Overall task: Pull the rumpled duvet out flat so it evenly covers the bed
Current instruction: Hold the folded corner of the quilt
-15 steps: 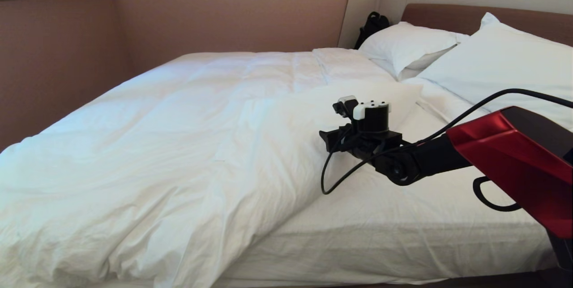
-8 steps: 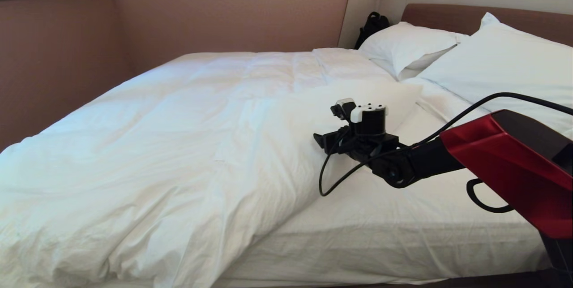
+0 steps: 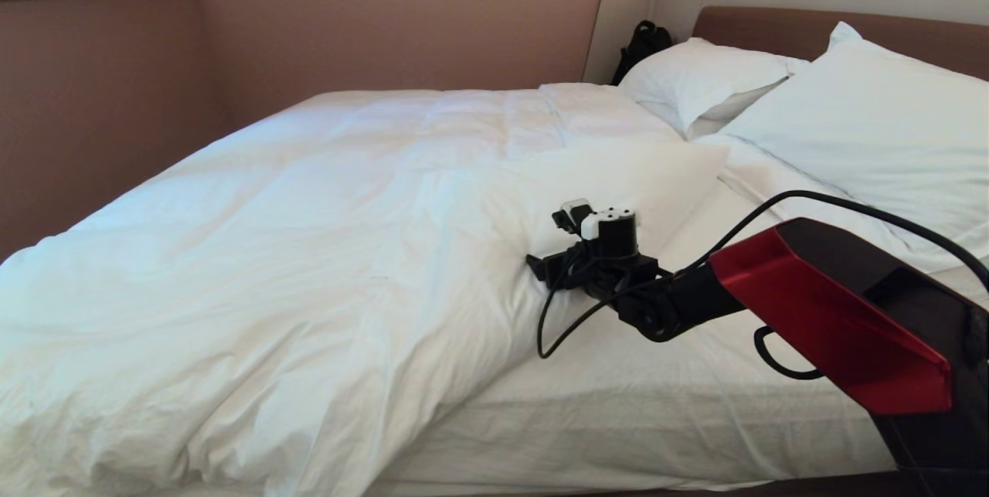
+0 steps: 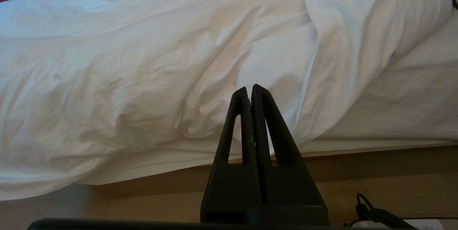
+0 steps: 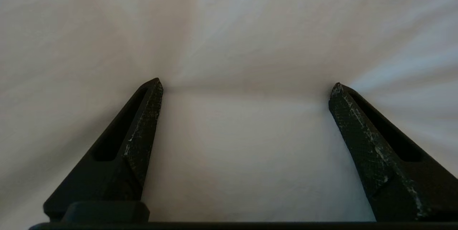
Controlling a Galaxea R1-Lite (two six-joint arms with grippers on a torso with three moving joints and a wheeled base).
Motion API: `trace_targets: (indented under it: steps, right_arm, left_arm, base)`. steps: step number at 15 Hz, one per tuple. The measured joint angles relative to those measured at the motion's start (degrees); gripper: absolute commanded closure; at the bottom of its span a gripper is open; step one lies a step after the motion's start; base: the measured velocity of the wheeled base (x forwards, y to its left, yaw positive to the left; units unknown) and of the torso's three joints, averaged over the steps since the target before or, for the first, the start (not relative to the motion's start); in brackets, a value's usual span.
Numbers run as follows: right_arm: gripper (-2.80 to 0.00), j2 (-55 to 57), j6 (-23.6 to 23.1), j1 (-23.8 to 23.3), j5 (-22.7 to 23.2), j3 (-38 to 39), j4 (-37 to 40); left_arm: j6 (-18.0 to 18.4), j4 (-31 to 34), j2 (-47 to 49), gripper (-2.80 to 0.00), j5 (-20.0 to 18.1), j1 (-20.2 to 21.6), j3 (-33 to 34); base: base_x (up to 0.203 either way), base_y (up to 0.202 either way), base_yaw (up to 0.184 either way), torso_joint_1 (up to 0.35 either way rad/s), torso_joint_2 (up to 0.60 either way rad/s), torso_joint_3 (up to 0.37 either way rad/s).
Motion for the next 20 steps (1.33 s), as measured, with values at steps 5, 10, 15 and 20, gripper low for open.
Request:
trace_targets:
  steps: [5, 10, 15, 20]
  right_arm:
    - [-2.80, 3.6, -0.1, -0.2, -0.2, -1.8, 0.2]
    - [-2.80, 4.8, -0.1, -0.2, -0.2, -1.9, 0.4]
    - [0.00, 5.0, -0.2, -0.3, -0.2, -1.9, 0.5]
    - [0.00, 5.3, -0.2, -0.4, -0.2, -2.5, 0.6]
  left_arm:
    - [0.0, 0.0, 0.0, 0.00, 0.0, 0.0, 0.0]
    - [0.0, 0.0, 0.0, 0.00, 0.0, 0.0, 0.0]
    - [0.0, 0.0, 0.0, 0.00, 0.0, 0.0, 0.0]
    - [0.0, 0.0, 0.0, 0.00, 0.0, 0.0, 0.0]
  base:
    - [0.000, 0.000, 0.000, 0.000, 0.00, 0.000]
    - [0.000, 0.000, 0.000, 0.000, 0.00, 0.000]
    - [0.000, 0.000, 0.000, 0.000, 0.00, 0.000]
    - [0.000, 0.000, 0.000, 0.000, 0.00, 0.000]
